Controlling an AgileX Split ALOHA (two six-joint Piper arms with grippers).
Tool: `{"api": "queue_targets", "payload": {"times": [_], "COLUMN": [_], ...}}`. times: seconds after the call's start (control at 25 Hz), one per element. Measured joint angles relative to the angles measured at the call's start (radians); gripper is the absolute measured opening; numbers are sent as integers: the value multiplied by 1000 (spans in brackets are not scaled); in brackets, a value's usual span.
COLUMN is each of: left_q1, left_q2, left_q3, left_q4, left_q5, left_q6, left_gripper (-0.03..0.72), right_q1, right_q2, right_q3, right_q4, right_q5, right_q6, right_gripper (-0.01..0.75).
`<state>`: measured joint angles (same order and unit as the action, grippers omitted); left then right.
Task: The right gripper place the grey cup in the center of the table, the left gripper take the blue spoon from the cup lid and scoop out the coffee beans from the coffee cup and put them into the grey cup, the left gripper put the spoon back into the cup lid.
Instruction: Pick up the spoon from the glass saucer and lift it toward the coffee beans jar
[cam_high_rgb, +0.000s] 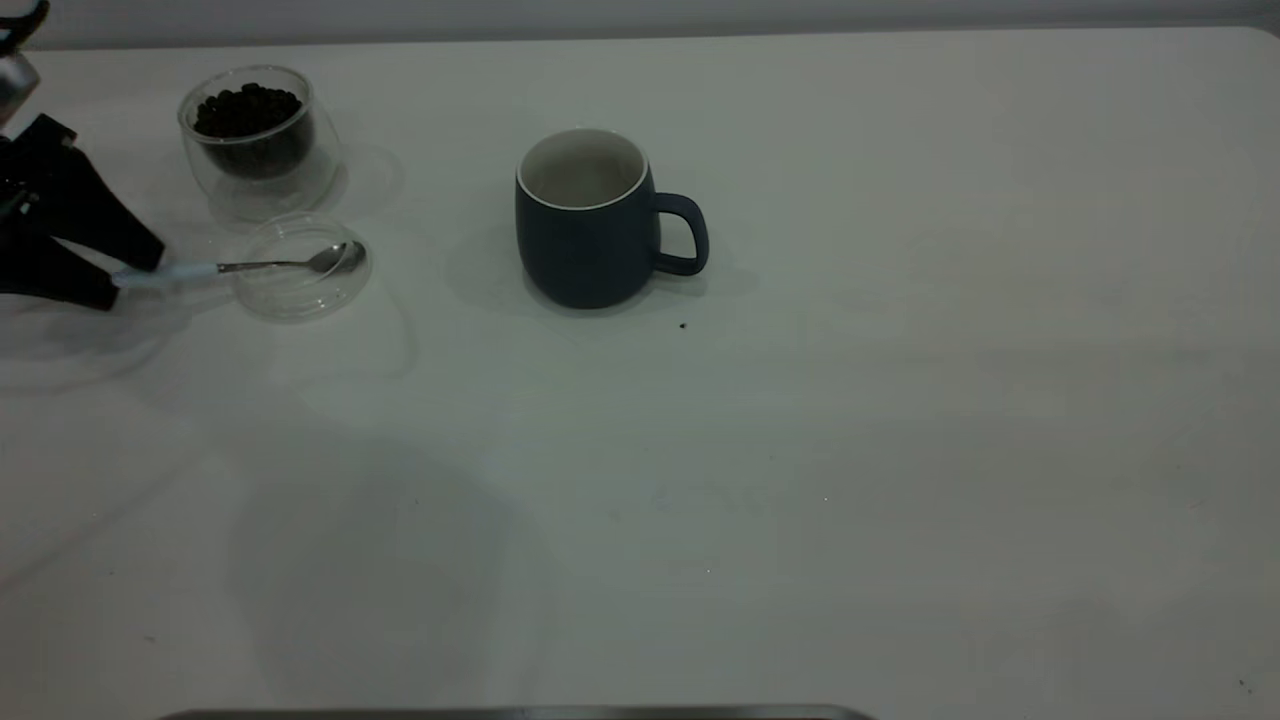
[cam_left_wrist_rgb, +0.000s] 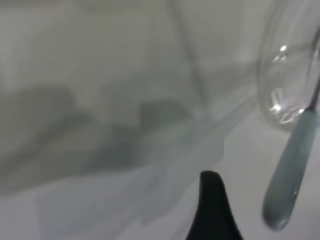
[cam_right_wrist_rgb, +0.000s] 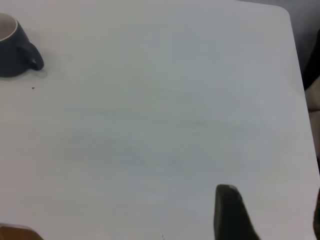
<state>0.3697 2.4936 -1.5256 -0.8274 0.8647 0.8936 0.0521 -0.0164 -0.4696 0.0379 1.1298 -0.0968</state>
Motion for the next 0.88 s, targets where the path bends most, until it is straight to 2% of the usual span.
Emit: {"api": "queue_targets", "payload": {"times": [0.88], "left_q1": [-32], "left_q2": [21], "left_q3": [0], "left_q4": [-35], "left_q5": [6], "left_q6": [30], "left_gripper": [593], "right_q1": [0], "right_q2": [0], "right_q3": [0], "right_q4": [0], "right_q5": [0], "right_q6": [0], "right_gripper": [364]}}
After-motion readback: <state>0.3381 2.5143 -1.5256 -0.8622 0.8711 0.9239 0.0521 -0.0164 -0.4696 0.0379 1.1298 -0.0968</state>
